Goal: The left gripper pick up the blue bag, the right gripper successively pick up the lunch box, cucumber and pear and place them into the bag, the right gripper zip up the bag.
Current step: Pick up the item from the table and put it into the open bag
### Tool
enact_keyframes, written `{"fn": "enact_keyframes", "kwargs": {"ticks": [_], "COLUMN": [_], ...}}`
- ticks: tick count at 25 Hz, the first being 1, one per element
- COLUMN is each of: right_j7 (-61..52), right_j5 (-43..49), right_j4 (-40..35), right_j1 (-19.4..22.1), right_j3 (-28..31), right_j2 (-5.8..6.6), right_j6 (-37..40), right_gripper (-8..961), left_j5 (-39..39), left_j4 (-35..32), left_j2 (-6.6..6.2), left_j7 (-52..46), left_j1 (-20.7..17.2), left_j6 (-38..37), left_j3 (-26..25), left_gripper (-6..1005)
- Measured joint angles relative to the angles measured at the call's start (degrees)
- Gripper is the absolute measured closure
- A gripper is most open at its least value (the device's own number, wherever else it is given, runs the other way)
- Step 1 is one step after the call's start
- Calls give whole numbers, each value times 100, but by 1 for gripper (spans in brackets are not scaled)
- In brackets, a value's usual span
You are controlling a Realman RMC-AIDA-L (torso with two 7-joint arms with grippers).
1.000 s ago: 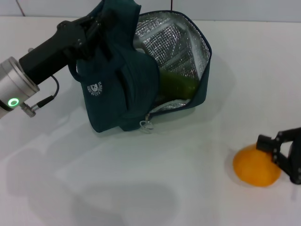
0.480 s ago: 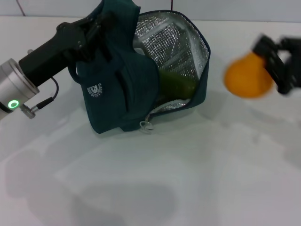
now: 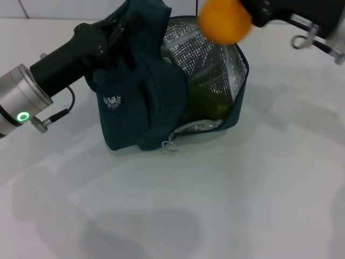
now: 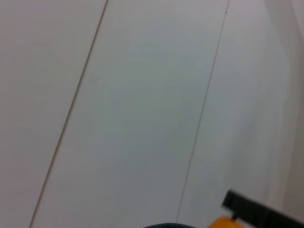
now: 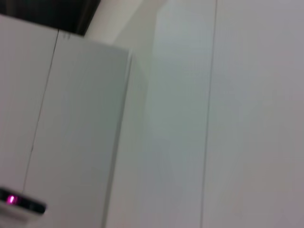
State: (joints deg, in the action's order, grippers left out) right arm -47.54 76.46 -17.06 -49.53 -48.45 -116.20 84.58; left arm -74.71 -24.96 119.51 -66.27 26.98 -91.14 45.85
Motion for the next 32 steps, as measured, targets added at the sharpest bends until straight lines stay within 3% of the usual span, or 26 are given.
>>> {"fn": "enact_keyframes", "kwargs": {"ticks": [6,14,17,25,29,32], "right_j7": [-446,-466,-469,-1220,-1889,-2206], "right_j5": [-6,-220,-354,-219,387,929], "right_j4": [-60,-141,-188,-1377,-1603,-1507], "right_j1": [-214,-51,82,1473,1819,1847], "right_j3": [-812,-881,-881,-886,-885,-885], "right_j2": [1,2,5,129,301,348], "right_j6": [-584,-542,-474,-638,-947,-1060], "right_gripper": [890,883,766,468,478,483], "left_j5": [4,18,18,35,45,62], "left_j4": [0,0,4,8,8,-29], "left_j2": [2,2,2,2,0,-7], "left_j7": [0,0,0,-9,-4,32], "left_j1": [0,0,0,-1,-10,-5], "left_j6": [-1,1,7,30,109,373], "left_j3": [2,3,2,2,-37,-63], "left_gripper": [956,956,956,956,956,956]}}
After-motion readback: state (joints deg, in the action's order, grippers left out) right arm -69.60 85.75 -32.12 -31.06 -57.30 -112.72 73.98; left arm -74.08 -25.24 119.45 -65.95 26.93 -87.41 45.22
